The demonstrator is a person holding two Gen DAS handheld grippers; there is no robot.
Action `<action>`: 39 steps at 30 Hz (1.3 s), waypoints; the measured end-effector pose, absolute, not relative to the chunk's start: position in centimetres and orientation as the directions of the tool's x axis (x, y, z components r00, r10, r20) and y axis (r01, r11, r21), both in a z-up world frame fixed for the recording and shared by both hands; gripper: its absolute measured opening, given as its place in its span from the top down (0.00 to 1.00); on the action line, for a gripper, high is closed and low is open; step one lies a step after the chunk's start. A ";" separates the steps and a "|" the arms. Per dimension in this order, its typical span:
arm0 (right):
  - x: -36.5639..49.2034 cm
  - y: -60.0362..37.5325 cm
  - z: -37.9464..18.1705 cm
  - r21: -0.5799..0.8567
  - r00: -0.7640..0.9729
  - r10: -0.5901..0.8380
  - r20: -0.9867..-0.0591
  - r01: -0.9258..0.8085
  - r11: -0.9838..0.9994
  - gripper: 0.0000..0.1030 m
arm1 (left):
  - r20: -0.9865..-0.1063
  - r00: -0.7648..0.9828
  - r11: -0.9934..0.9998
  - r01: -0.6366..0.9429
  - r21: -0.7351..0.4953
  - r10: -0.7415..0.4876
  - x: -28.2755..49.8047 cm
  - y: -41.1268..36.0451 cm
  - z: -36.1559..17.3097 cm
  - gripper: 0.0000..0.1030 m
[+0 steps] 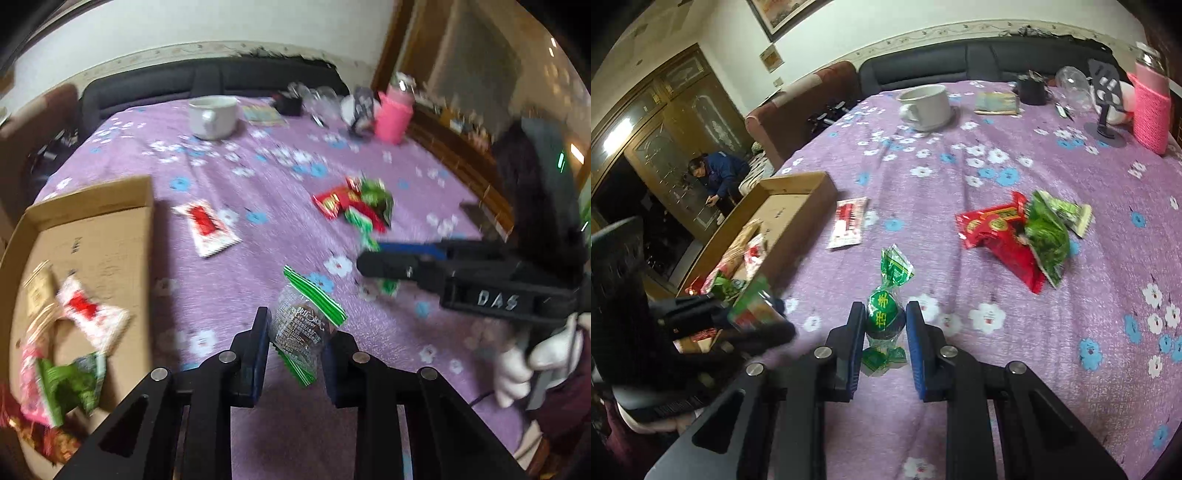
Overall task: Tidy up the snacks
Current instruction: 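Move the zip bag and green candy over the cardboard box to release, then grasp a red candy with the left tool while the right grasps a green packet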
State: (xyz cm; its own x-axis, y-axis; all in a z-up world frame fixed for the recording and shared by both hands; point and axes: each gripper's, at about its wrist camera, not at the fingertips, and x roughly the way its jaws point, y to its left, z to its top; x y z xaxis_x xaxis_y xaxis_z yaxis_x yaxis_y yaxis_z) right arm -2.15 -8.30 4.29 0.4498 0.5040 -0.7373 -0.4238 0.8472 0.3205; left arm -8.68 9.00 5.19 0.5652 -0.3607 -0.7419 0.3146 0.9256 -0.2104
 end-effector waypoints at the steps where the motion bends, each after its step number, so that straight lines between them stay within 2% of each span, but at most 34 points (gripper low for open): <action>1: -2.2 -7.9 4.5 0.320 0.447 0.509 -0.735 -0.433 0.843 0.79 | -0.732 0.574 0.926 0.302 -0.227 -0.366 -8.7 9.9 5.6 0.75; 5: -2.2 -5.1 5.8 0.328 0.429 0.543 -0.722 -0.479 0.814 0.79 | -0.693 0.626 0.933 0.208 -0.293 -0.357 -8.7 15.4 7.7 0.75; 9: -1.9 -1.4 6.8 0.347 0.393 0.587 -0.708 -0.531 0.773 0.79 | -0.707 0.667 0.965 0.073 -0.251 -0.234 -7.9 21.2 8.4 0.75; 14: -1.5 4.2 7.1 0.341 0.343 0.608 -0.716 -0.588 0.733 0.79 | -0.738 0.661 0.970 -0.060 -0.238 -0.140 -6.7 27.0 7.0 0.74; 20: -0.5 10.1 5.1 0.287 0.306 0.568 -0.764 -0.626 0.725 0.79 | -0.773 0.620 0.948 -0.148 -0.280 -0.132 -5.1 30.9 4.4 0.74; 25: 0.7 13.3 2.7 0.252 0.283 0.516 -0.809 -0.625 0.739 0.79 | -0.779 0.603 0.931 -0.156 -0.329 -0.174 -4.2 31.4 3.4 0.73; 27: 0.7 14.0 2.4 0.242 0.286 0.510 -0.811 -0.630 0.738 0.78 | -0.772 0.607 0.927 -0.146 -0.345 -0.191 -4.5 31.5 3.6 0.68; 29: 0.6 14.2 2.6 0.239 0.295 0.512 -0.807 -0.629 0.740 0.76 | -0.765 0.611 0.926 -0.135 -0.354 -0.204 -4.9 31.3 3.9 0.48; 30: 0.6 14.0 2.8 0.249 0.292 0.520 -0.802 -0.628 0.737 0.72 | -0.760 0.616 0.925 -0.130 -0.357 -0.207 -5.0 31.2 4.1 0.45; 33: 0.3 13.4 3.5 0.246 0.312 0.527 -0.790 -0.627 0.739 0.67 | -0.732 0.646 0.922 -0.110 -0.372 -0.218 -5.9 30.8 5.3 0.39; 35: -0.1 12.7 4.2 0.239 0.331 0.532 -0.779 -0.628 0.741 0.67 | -0.717 0.668 0.926 -0.109 -0.360 -0.200 -6.6 30.2 6.5 0.31; 39: -0.9 10.2 6.1 0.225 0.388 0.544 -0.743 -0.622 0.750 0.64 | -0.670 0.722 0.938 -0.085 -0.336 -0.175 -8.3 28.5 9.8 0.29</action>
